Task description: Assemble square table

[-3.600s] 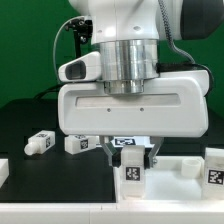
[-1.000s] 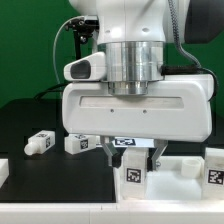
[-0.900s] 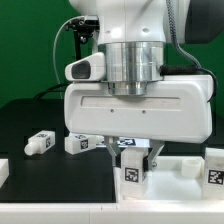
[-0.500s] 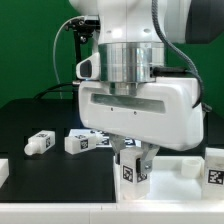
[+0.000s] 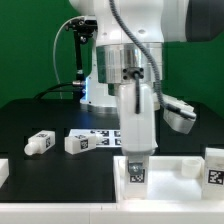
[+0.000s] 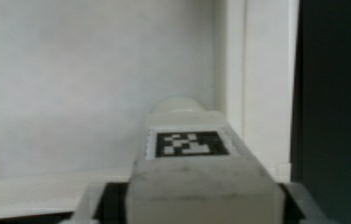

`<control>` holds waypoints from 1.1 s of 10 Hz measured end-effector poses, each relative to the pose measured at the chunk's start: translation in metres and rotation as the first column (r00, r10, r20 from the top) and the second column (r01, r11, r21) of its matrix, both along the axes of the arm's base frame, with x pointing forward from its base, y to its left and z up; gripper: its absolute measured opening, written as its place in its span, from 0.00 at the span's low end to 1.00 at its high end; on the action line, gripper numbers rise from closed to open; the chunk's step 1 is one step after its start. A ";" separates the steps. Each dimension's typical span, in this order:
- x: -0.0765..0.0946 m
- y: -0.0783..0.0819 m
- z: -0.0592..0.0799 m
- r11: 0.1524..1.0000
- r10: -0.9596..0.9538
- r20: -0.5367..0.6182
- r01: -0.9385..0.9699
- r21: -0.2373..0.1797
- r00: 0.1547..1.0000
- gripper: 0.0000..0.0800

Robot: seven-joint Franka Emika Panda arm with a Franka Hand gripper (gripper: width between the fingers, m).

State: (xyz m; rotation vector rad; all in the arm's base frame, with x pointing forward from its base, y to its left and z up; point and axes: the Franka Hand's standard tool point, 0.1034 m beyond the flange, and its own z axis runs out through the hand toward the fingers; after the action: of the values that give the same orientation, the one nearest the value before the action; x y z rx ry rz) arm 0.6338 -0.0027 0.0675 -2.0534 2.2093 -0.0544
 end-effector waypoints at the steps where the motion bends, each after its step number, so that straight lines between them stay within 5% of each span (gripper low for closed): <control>1: 0.000 -0.001 0.000 0.998 0.061 0.003 -0.061 -0.008 0.998 0.36; 2: 0.002 -0.004 0.001 0.973 0.230 0.011 -0.230 -0.031 0.973 0.36; 3: 0.004 -0.005 0.003 0.908 0.417 0.018 -0.415 -0.057 0.909 0.68; 4: 0.004 -0.001 0.004 0.835 0.548 0.012 -0.546 -0.060 0.837 0.68; 5: 0.002 0.003 0.003 0.779 0.625 0.004 -0.623 -0.066 0.781 0.79; 8: 0.003 -0.001 0.003 0.652 0.755 -0.002 -0.752 -0.093 0.655 0.81; 11: 0.001 0.007 0.003 0.175 0.981 -0.066 -0.975 -0.135 0.185 0.81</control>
Offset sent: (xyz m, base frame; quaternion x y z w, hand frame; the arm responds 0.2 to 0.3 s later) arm 0.0101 0.0299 0.0056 -0.0069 -0.0985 -0.3740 0.9222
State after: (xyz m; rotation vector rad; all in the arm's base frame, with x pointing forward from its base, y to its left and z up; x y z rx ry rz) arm 0.6353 0.0039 0.0707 -3.0699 0.3841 -0.1222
